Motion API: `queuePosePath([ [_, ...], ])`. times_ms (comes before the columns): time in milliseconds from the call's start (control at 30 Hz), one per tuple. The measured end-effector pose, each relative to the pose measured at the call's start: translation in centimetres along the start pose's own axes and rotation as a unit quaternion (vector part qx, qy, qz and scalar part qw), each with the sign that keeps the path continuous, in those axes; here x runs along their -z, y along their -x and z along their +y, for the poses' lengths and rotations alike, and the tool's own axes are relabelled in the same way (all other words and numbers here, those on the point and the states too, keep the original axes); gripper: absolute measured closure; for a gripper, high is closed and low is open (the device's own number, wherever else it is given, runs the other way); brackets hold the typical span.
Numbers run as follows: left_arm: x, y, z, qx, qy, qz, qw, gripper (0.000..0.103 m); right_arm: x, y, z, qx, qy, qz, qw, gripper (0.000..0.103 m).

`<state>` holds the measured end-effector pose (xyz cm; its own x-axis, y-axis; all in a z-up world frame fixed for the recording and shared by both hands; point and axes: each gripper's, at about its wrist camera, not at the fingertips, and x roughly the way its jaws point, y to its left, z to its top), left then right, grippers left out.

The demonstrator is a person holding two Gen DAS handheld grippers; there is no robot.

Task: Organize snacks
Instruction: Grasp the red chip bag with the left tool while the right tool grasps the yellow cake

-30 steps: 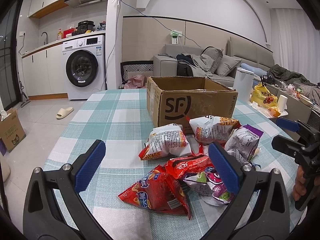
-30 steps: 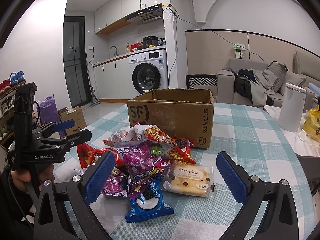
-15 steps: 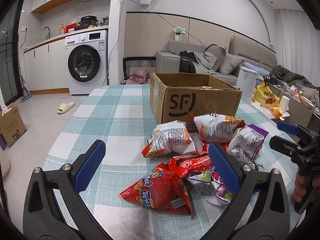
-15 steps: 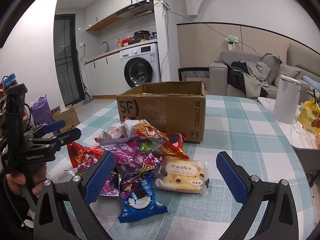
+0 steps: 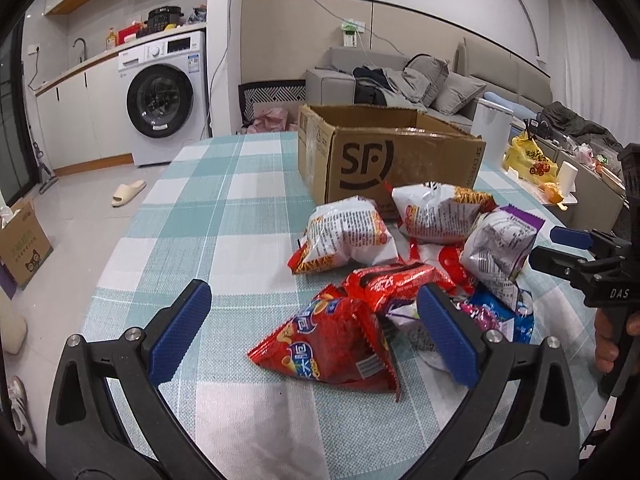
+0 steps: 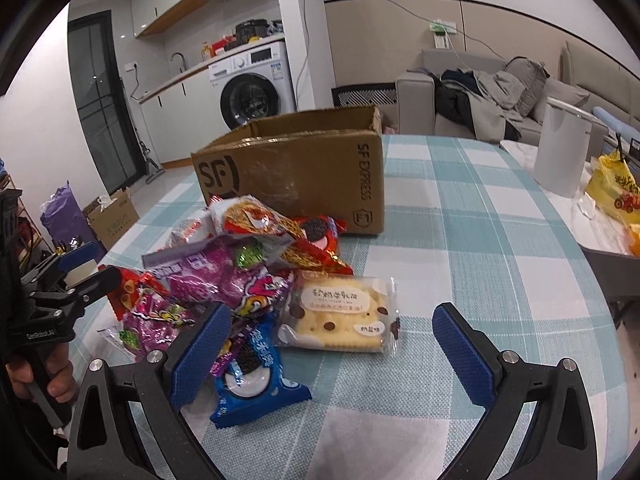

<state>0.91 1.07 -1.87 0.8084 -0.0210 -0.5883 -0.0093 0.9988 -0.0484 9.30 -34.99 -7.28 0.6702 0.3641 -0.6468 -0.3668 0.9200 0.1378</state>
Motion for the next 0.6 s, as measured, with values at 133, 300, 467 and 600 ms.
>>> queuePosePath([
  [133, 0.4, -0.7, 0.3, 0.006, 0.004, 0.023, 0.9997, 0.001, 0.2, -0.7, -0.1, 0.001, -0.002, 0.015, 1.0, 0.0],
  [300, 0.8, -1.7, 0.4, 0.007, 0.007, 0.058, 0.9983, 0.001, 0.2, -1.4, -0.7, 0.008, -0.014, 0.031, 0.999, 0.0],
  [467, 1.1, -2.6, 0.4, 0.011, 0.012, 0.091, 0.9957, 0.001, 0.2, -2.5, -1.4, -0.001, -0.034, 0.053, 0.998, 0.001],
  [600, 1.4, -3.4, 0.5, 0.012, 0.014, 0.104, 0.9944, 0.001, 0.1, -3.3, -1.4, -0.003, -0.036, 0.065, 0.997, 0.001],
])
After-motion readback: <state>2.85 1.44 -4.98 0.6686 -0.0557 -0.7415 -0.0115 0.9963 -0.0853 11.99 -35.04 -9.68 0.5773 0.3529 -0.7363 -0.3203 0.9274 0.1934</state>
